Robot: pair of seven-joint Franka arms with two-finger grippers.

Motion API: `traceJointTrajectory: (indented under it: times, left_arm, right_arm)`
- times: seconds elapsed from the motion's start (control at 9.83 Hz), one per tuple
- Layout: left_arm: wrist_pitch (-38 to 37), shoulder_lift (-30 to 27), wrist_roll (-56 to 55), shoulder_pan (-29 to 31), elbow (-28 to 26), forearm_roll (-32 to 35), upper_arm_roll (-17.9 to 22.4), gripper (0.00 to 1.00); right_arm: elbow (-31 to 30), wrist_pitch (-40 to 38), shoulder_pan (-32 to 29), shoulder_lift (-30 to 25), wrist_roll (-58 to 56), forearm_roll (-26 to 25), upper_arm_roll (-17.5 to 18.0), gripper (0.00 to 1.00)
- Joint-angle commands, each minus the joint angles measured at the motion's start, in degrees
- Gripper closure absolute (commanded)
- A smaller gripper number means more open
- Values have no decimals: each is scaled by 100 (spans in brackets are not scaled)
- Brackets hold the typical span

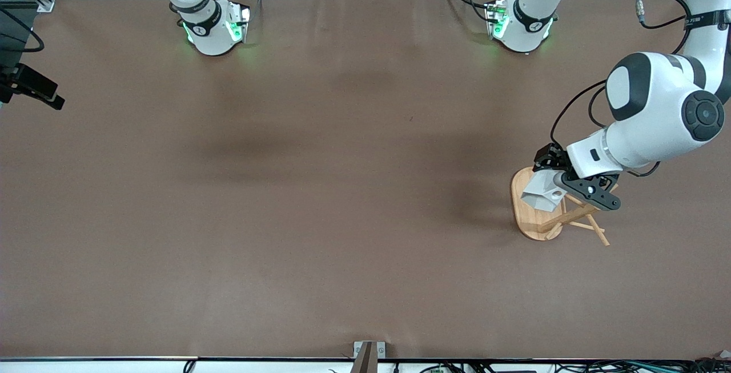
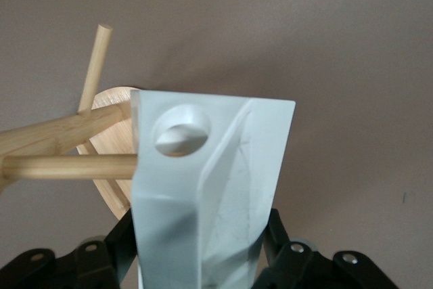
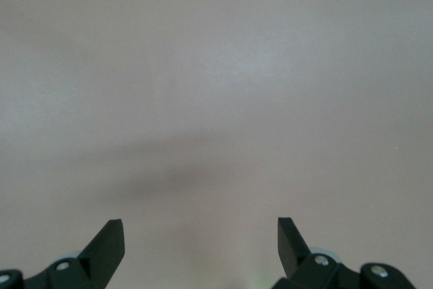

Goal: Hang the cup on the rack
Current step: 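Lower the cup with the left gripper, threading its hole onto a peg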

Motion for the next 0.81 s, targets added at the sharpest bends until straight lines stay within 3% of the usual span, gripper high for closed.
traceJointTrajectory:
  times: [0.0, 0.2, 0.71]
  left_arm:
    - [71, 201, 111, -14, -36, -93, 102, 96]
    - [80, 263, 85, -14, -28, -102, 129, 86]
    - [71, 263, -38, -23, 235, -93, 138, 88]
  right_arm:
    - [-4, -37, -111, -20, 73, 137, 44, 0]
    - [-4, -37, -111, -20, 65, 137, 44, 0]
    - [-4, -64, -111, -20, 65, 128, 44, 0]
